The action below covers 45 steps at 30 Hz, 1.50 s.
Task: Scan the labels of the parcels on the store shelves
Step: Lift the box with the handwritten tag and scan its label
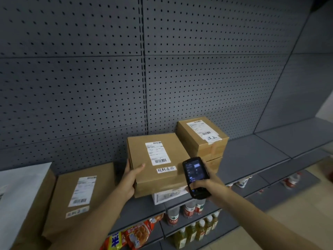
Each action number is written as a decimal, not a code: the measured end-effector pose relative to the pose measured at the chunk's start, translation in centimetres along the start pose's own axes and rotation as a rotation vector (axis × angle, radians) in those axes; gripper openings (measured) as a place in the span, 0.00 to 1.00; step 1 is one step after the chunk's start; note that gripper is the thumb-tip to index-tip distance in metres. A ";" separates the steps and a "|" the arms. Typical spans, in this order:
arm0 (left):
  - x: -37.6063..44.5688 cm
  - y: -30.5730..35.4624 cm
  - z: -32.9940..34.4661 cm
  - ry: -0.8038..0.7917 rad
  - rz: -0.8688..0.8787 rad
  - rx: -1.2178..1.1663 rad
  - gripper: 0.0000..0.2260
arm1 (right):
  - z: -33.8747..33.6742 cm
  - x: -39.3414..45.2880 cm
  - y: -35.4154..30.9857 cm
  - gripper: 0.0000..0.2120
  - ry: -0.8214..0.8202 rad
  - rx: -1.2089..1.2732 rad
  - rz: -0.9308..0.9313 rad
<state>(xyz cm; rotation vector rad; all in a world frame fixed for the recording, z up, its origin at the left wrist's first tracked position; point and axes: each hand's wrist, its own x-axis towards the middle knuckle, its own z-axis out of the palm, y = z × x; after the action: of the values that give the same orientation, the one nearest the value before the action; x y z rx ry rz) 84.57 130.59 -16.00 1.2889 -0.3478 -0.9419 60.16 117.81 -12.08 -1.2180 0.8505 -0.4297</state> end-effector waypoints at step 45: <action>-3.5 -2.8 -22.6 0.472 -0.020 0.911 0.25 | 21.8 12.0 3.8 0.35 -0.523 -0.022 0.135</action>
<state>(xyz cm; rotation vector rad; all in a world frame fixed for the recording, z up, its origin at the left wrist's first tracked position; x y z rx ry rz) 97.13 148.13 -24.22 2.2914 -0.4049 -0.4485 83.76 124.51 -17.51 -1.2087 0.4812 0.0150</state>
